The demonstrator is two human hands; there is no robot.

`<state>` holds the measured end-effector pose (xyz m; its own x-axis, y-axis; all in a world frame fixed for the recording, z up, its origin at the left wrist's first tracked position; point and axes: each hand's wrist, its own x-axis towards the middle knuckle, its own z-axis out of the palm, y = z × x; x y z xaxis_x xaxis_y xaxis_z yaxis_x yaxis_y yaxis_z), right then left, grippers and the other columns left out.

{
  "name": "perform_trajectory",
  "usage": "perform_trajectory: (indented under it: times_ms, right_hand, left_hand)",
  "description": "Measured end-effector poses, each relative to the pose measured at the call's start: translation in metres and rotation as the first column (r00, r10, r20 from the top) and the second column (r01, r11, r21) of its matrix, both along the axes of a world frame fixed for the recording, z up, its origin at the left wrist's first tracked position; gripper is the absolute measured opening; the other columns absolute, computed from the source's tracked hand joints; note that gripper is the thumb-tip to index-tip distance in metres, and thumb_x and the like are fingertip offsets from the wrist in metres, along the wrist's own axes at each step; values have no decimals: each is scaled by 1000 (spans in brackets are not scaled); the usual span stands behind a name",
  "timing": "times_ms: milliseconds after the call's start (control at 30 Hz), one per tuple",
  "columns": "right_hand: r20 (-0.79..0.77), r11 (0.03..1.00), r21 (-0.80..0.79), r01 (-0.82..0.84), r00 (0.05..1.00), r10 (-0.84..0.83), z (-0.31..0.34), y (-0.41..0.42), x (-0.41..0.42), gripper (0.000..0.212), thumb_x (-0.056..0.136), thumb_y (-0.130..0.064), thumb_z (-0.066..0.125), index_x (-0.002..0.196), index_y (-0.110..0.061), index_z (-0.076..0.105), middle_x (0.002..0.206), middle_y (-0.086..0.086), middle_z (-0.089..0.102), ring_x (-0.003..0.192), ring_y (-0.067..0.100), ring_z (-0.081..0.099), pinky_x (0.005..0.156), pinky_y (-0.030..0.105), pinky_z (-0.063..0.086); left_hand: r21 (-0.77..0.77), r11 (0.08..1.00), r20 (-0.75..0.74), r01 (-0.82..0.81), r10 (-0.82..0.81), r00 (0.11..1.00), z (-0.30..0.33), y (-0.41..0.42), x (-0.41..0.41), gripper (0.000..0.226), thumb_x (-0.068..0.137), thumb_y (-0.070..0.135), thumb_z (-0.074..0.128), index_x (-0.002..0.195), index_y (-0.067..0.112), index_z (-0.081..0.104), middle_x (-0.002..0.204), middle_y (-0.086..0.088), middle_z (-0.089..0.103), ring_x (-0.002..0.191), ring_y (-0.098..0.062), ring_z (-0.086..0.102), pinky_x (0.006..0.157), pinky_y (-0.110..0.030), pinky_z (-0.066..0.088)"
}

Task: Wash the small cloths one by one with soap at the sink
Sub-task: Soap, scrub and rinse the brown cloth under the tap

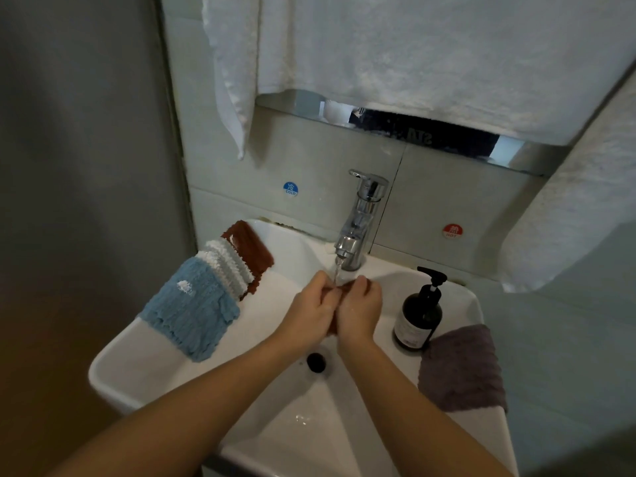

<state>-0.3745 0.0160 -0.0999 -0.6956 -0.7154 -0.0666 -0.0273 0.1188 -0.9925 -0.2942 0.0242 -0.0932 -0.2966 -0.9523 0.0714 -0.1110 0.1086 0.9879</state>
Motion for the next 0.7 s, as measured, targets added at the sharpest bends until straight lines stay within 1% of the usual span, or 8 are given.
perform_trajectory:
  times_ms: [100,200,267,333,400,467,567,700]
  right_hand:
    - [-234,959,142,-245,933,273,-1,23,9,26,103,-32,37,85,-19,51,75,2,61,69,20,61,61,35,51]
    - [-354,874,174,-454,799,486,4,37,9,28,104,-31,37,85,-18,52,72,0,62,58,7,58,49,19,43]
    - [-350,912,68,-405,846,402,9,32,2,24,103,-25,39,82,-19,50,74,1,60,66,12,57,59,25,46]
    - [-169,982,-28,-187,969,180,9,16,-8,23,102,-21,39,83,-15,51,78,5,59,75,22,57,68,35,47]
    - [-60,995,38,-90,994,92,3,11,-7,26,101,-24,39,82,-12,53,79,10,60,78,29,60,70,41,50]
    - [-233,928,230,-294,909,346,-10,15,-2,34,98,-31,38,79,-11,57,80,13,64,77,33,64,73,50,54]
    - [-423,738,471,-484,610,670,-6,24,1,34,99,-25,34,85,-8,60,90,17,67,84,33,65,79,47,54]
    - [-379,824,373,-427,740,556,1,8,-7,40,86,-51,28,89,-21,54,85,10,68,77,32,67,74,50,57]
  left_hand:
    - [36,992,66,-124,122,990,-1,-8,5,26,101,30,48,79,15,50,72,-2,61,67,-17,61,57,-36,52]
    - [-86,967,214,-240,254,943,-2,-12,12,27,102,30,42,79,18,46,72,-1,59,69,-18,58,65,-36,49]
    - [-106,979,210,-172,191,959,0,-4,9,25,104,30,37,85,17,46,76,-2,60,71,-18,60,61,-32,50]
    - [-54,998,130,-40,46,990,4,9,-1,20,105,29,36,92,17,47,80,-3,62,70,-13,62,54,-25,49]
    - [-37,999,61,-33,35,998,5,11,-7,17,105,26,38,92,19,46,78,0,60,65,-8,59,52,-21,46]
    - [-97,976,62,-194,201,978,2,3,-3,15,104,24,41,92,17,47,76,1,59,69,-11,59,57,-24,45]
    - [-130,925,90,-356,369,925,-4,-11,6,16,104,25,43,93,13,46,75,0,57,73,-18,58,63,-29,45]
    - [-126,933,51,-336,344,938,1,-15,7,17,103,25,45,91,13,49,77,-1,58,73,-17,58,66,-29,47]
